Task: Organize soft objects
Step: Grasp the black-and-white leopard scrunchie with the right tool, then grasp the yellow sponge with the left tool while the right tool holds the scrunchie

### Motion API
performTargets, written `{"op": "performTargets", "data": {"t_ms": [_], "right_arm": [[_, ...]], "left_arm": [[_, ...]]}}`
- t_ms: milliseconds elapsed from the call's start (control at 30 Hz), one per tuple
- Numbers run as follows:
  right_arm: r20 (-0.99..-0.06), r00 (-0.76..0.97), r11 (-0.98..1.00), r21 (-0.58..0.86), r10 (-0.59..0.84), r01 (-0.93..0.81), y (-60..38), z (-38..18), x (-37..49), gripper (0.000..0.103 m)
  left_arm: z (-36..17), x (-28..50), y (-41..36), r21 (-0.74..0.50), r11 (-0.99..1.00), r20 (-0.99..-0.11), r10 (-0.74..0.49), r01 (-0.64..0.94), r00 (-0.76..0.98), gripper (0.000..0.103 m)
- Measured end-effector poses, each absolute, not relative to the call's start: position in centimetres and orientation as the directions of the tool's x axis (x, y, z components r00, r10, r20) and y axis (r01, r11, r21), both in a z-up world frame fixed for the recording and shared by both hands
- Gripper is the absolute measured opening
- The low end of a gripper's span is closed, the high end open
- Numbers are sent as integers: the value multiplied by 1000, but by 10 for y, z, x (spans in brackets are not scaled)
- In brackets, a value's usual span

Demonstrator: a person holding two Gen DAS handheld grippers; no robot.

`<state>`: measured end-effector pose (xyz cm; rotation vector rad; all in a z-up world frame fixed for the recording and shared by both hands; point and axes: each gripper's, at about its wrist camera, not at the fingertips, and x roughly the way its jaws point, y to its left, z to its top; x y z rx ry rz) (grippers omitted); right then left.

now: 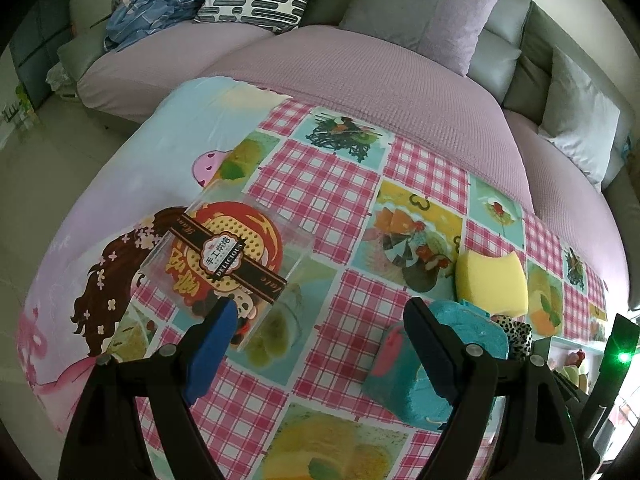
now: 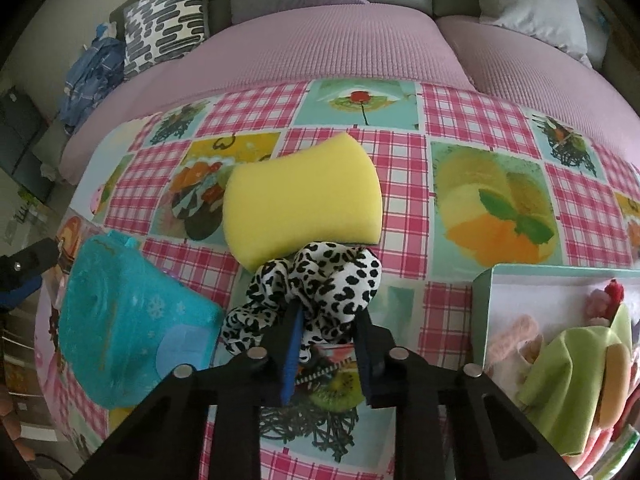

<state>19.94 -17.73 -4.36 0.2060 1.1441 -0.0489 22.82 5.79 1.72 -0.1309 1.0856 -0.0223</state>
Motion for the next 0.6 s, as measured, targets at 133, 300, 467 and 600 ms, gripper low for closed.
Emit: {"op": "performTargets", "data": {"t_ms": [133,300,467,600], "right_arm": [[-904,422,979,138,62,151,-178,-41,196,19],[-899,434,974,154,67,167,-182,-37,189,18],[-893,446,970,158,61,184,-185,-31,181,18],[-882,468,966,168,56,199,-188,-21,174,18]], "left_arm": [[17,229,55,-126,991,-881,-95,-36,463,86],[17,229,54,-128,991,-880,-99,-31,464,86],[18,231,52,-137,990,-878,-109,-26,466,86],[20,230,49,-133,991,-876,-109,-19,469,86]]}}
